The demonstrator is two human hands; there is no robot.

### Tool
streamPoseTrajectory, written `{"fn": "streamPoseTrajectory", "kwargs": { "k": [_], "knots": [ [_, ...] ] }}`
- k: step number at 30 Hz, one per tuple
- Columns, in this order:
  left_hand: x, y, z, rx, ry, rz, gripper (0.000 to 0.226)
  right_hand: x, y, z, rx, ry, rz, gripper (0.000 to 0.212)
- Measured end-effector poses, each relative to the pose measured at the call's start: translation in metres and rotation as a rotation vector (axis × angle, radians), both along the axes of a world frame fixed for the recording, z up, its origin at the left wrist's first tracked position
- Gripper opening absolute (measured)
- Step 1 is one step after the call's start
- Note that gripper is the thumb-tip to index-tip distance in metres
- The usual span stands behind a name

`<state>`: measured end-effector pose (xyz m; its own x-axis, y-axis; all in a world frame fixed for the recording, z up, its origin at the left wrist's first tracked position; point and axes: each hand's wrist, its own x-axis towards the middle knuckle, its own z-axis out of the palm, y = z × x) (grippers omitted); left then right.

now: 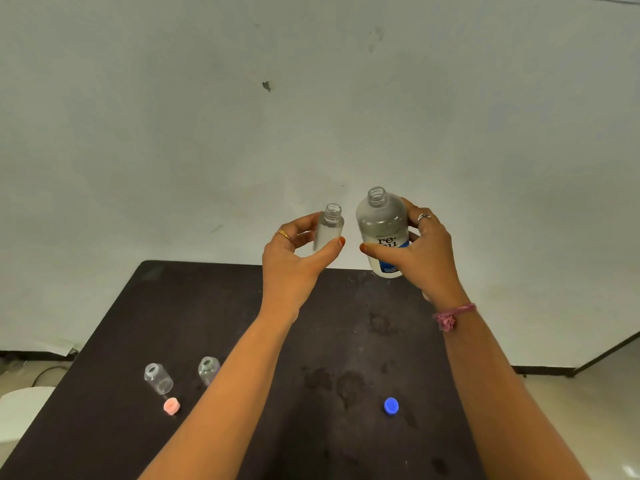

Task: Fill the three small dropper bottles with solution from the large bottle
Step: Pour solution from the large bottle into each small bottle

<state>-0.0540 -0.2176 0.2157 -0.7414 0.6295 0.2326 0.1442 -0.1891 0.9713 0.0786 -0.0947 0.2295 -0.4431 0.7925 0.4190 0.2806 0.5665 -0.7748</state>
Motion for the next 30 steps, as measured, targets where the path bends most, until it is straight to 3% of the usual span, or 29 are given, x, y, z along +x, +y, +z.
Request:
{"fn": "streamPoseTrajectory", "kwargs": {
  "k": [4,10,24,30],
  "knots": [
    [-0.01,-0.008,-0.016,-0.032,-0.012,-0.022,0.043,-0.005,0.001,-0.019,-0.203,0.083,0.026,0.075],
    [-0.026,-0.026,-0.04,-0.093,-0.035,-0.048,0.042,-0.012,-0.005,-0.042,-0.329,0.137,0.039,0.075],
    [-0.049,-0.064,-0.116,-0.364,0.062,-0.123,0.045,-0.024,-0.048,-0.103,-0.394,0.133,0.031,0.074],
    [-0.051,-0.077,-0.153,-0.437,0.068,-0.156,0.035,-0.026,-0.061,-0.128,-0.395,0.1,-0.014,0.075]
  ]
}}
